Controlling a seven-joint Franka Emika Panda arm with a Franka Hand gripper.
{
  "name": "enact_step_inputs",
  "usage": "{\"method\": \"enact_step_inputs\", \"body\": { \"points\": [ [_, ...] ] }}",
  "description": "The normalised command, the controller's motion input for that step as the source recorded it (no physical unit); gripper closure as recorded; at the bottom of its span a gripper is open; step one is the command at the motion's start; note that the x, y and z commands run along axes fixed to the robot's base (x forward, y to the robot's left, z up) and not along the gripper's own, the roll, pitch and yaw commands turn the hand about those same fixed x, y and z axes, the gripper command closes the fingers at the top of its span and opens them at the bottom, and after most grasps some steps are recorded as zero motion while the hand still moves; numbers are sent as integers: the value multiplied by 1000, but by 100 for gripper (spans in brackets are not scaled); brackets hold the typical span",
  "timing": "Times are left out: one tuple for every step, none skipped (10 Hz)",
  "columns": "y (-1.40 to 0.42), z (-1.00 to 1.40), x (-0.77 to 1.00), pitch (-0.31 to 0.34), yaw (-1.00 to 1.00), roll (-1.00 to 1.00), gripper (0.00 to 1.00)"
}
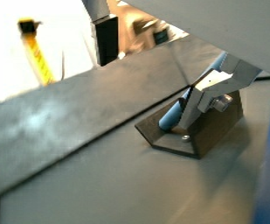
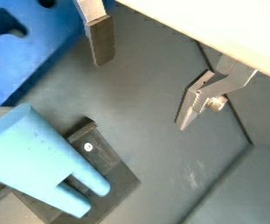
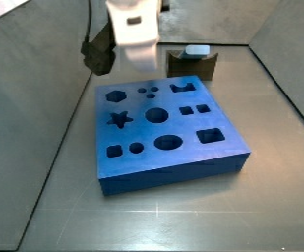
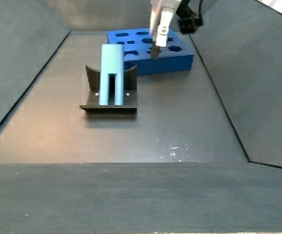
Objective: Pick up the square-circle object. Move up. Rotate the square-circle object. Place the square-circle object on the fixture. Regrasp the square-circle object. Move to above the board. Insert the square-circle object.
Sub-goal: Regrasp the square-circle object.
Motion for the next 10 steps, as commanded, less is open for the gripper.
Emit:
{"method": "enact_step_inputs", "body": {
  "points": [
    [-16,-38,50,670,-279,474,0],
    [-10,-29,72,668,-87,350,0],
    [-15,-30,68,647,33,297,0],
    [-38,-16,60,593,223,218,0],
    [-46,2,62,531,320,174,0],
    [-47,-2,71,403,411,137,0],
    [-45,-9,67,331,434,127,0],
    [-43,-8,62,190,435,109,0],
    [-41,-3,58,102,412,91,0],
    [-45,-5,55,4,363,75,0]
  ]
}}
